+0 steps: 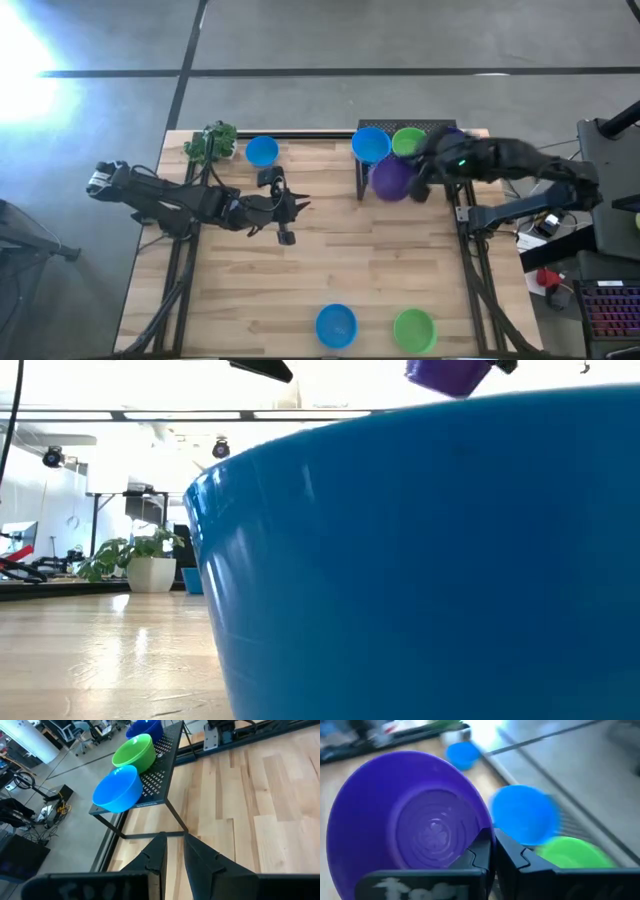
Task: Pick & Place Mini bowls
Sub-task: Stack the purple bowl on the stacked purple bowls on the shelf
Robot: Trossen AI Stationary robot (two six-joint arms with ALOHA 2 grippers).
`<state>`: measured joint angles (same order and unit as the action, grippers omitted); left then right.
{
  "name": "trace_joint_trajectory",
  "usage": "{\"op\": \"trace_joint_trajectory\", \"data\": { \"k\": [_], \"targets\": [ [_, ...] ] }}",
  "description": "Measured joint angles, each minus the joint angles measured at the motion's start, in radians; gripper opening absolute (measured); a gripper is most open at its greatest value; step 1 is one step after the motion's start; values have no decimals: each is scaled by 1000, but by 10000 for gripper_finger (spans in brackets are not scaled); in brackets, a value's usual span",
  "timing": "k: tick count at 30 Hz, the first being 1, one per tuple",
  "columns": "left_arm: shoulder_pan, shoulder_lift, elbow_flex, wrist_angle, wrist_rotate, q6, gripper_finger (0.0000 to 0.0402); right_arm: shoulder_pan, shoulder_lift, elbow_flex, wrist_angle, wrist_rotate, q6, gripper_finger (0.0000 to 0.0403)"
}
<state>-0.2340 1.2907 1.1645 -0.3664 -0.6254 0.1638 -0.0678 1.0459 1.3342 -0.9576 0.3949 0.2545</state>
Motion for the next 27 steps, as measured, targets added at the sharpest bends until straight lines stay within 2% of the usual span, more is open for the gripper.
{"op": "trace_joint_trajectory", "data": {
  "k": [5, 10, 16, 23, 27],
  "targets": [
    [0, 0, -1, -1, 0, 0, 59, -106, -50, 74, -109, 116, 8, 11],
    [0, 0, -2, -1, 0, 7, 59, -238, -58, 118, -226, 132, 8, 11],
    [0, 0, -3, 0, 0, 19, 59, -379, -52, 121, -282, 164, -8, 11],
    [1, 0, -4, 0, 0, 34, 59, -485, -49, 126, -359, 219, 3, 11],
    [2, 0, -4, 0, 0, 38, 59, -510, -41, 124, -386, 293, 5, 11]
  ]
}}
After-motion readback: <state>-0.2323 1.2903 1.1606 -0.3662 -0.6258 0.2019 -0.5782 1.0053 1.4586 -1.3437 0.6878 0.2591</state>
